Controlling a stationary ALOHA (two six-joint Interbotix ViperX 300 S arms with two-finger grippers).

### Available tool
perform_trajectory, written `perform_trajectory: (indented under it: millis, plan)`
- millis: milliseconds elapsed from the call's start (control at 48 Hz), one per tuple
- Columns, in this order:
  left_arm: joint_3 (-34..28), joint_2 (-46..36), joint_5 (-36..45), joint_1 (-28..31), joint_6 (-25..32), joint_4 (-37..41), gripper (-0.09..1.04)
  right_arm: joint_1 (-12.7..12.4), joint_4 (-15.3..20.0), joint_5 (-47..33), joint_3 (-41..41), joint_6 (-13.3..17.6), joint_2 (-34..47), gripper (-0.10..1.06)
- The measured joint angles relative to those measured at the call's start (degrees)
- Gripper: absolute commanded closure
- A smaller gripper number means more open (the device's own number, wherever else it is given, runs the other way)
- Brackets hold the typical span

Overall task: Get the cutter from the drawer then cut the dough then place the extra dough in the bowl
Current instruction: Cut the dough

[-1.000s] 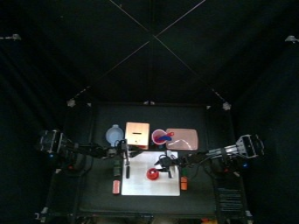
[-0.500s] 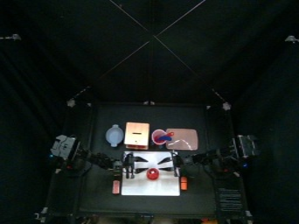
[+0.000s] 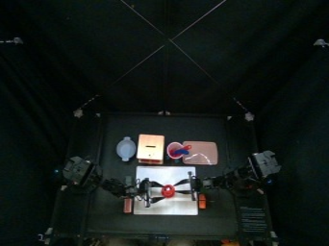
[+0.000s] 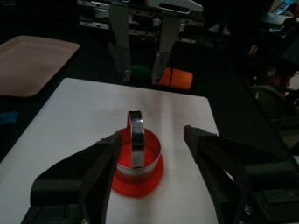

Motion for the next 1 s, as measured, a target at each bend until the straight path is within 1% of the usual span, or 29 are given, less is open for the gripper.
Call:
perform_trajectory:
  millis: [125,271,396,479,708,1000]
  plan:
    - [-1.05,0.53,-0.09,-0.09,2.81,-2.90,0.01,-1.23,-2.64,0.00,-0.53,1.14,0.97,0.23]
    - [-1.49,0.97,0.00,-0.09,5.54,-6.33,0.02,-3.78,-5.71,0.00,-1.41,2.37,3.43,0.23]
    - [-1.85,1.93,0.18,0.00,6.15,-7.65,0.02,-5.80,-8.44,0.00,-2.55,2.64,5.54,0.23]
    - [-2.11,2.46,0.53,-0.09,6.15,-7.73,0.02,-6.15,-9.76,0.00,-3.43,2.72,6.33,0.23]
    - [-2.55,2.55,1.49,-0.09,6.24,-7.73,0.02,-6.33,-10.02,0.26,-4.13,2.81,7.38,0.23]
    - [-2.55,2.46,1.67,-0.44,6.24,-7.91,0.03,-6.24,-9.67,4.75,-4.13,2.72,7.29,0.23]
